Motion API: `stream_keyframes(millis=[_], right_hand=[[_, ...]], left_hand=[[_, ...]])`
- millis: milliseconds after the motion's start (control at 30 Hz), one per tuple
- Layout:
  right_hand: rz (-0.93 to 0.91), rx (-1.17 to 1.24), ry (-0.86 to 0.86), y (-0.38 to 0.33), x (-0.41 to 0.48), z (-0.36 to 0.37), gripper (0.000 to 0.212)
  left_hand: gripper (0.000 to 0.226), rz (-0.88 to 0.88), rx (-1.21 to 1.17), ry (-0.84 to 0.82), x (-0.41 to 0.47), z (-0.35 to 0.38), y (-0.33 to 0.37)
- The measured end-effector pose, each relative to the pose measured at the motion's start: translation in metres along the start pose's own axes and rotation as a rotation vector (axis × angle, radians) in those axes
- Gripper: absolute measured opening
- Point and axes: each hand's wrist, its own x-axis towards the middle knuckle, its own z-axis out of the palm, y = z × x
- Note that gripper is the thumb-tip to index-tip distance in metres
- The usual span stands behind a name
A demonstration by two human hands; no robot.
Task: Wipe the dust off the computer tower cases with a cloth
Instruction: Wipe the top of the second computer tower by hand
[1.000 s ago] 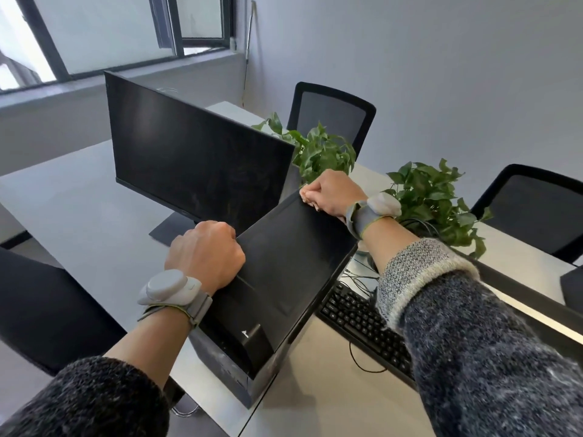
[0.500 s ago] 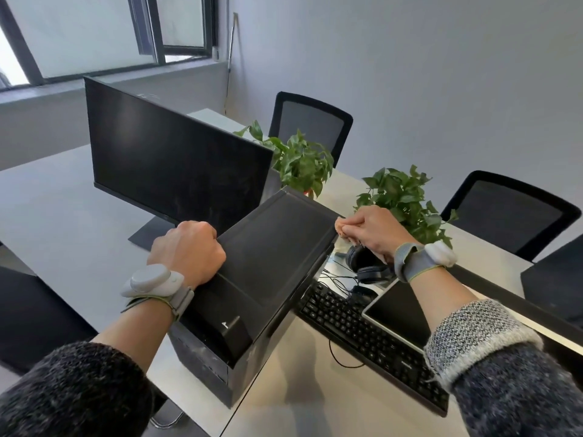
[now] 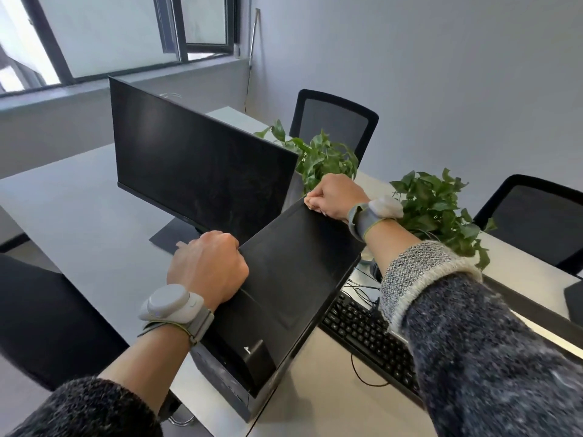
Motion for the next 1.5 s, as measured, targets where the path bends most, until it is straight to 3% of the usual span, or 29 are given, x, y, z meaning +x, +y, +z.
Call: stream_keyframes(millis=[133,467,600,700,933,1167,1400,1500], right_hand=[[0.014,0.024,0.018,-0.016,0.027,0.003,0.015],[0.104,0.095,0.060,0.033,-0.029,-0.005,0.019],[0.165,0.104,0.049,0.064,-0.073,-0.008,0.035],[0.212,0.209,0.143,0.070,-0.106,-0.001,0.017],[0.316,0.259,0.280,0.065,-0.138,0.023,0.024],[0.150,0.170,0.280,0.011,-0.178,0.044,0.026],[0.107,0.432,0.242,0.011,-0.192,0.037,0.015],[0.096,0.276,0.261,0.025,-0.172,0.033,0.018]], left_hand=[[0.030,-0.005,0.001,0.028,-0.001,0.001,0.000],[0.027,-0.035,-0.061,-0.026,-0.002,-0.006,0.003],[0.026,-0.052,-0.046,-0.028,-0.004,-0.008,0.006],[0.025,-0.044,-0.047,-0.019,-0.005,-0.008,0.006],[0.023,-0.038,-0.044,-0.011,-0.004,-0.009,0.003],[0.020,-0.031,-0.029,-0.031,-0.003,-0.008,0.004],[0.021,-0.033,-0.057,-0.025,0.000,-0.008,0.001],[0.021,-0.046,-0.078,-0.019,-0.001,-0.008,-0.001]])
